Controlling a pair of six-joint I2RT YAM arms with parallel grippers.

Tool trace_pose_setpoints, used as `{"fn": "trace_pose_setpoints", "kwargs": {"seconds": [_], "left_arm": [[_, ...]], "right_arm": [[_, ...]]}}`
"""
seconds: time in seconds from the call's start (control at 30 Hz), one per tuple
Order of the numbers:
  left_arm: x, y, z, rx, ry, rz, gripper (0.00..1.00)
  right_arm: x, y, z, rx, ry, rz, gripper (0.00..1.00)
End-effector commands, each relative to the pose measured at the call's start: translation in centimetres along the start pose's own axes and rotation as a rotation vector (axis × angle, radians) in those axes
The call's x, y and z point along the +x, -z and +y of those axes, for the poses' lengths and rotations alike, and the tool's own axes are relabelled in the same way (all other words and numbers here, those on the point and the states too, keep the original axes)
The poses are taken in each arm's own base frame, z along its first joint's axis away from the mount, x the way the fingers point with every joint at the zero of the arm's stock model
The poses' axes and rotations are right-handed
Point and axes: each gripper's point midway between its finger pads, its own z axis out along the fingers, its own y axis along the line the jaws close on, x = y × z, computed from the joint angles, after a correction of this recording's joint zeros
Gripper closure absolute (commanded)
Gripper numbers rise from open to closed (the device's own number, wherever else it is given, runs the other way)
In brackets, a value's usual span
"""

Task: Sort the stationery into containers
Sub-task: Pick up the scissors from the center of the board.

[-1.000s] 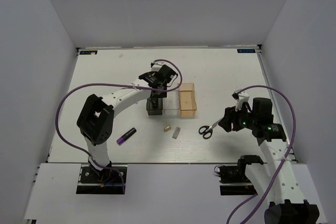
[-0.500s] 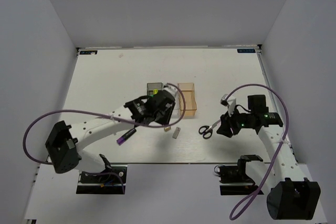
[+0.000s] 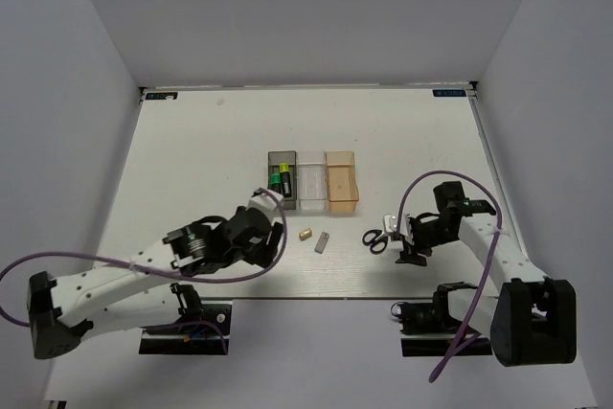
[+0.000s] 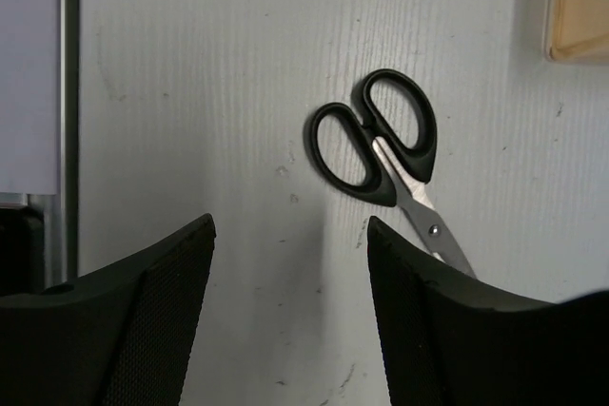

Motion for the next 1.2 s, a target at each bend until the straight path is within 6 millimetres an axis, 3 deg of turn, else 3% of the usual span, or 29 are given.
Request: {"fn": "trace_pose_setpoints", "kwargs": {"seconds": [0.0, 0.13, 0.3, 0.4, 0.87, 1.17], "left_arm": [[0.5, 1.9, 4.0, -0.14, 0.062, -0.078, 0.27], [2.1, 3.4, 7.1, -0.236, 0.105, -0.084, 0.23], [3.5, 3.9, 9.1, -0.28, 0.171, -0.108, 0.2], [3.9, 3.9, 9.5, -0.282, 0.183, -0.121, 0.18], [4.4, 3.8, 9.7, -0.29, 0.176, -0.112, 0.18], [4.6, 4.0, 9.8, -0.279, 0.19, -0.123, 0.18]], "right_arm": [[-0.9, -0.5, -2.4, 0.041, 0.174, -0.039, 0.32], [-0.6, -1.1, -3.3, 0.03, 0.24, -0.011, 0.32], [-0.9, -2.2, -2.6, -0.064, 0.244, -0.013, 0.5], [-0.5, -2.8, -2.1, -0.102, 0.246, 0.004, 0.57], [1.0, -4.9, -2.4, -0.157, 0.278, 0.113, 0.63], [3.4, -5.4, -1.0, -0.291, 0.304, 0.242, 0.72]]}}
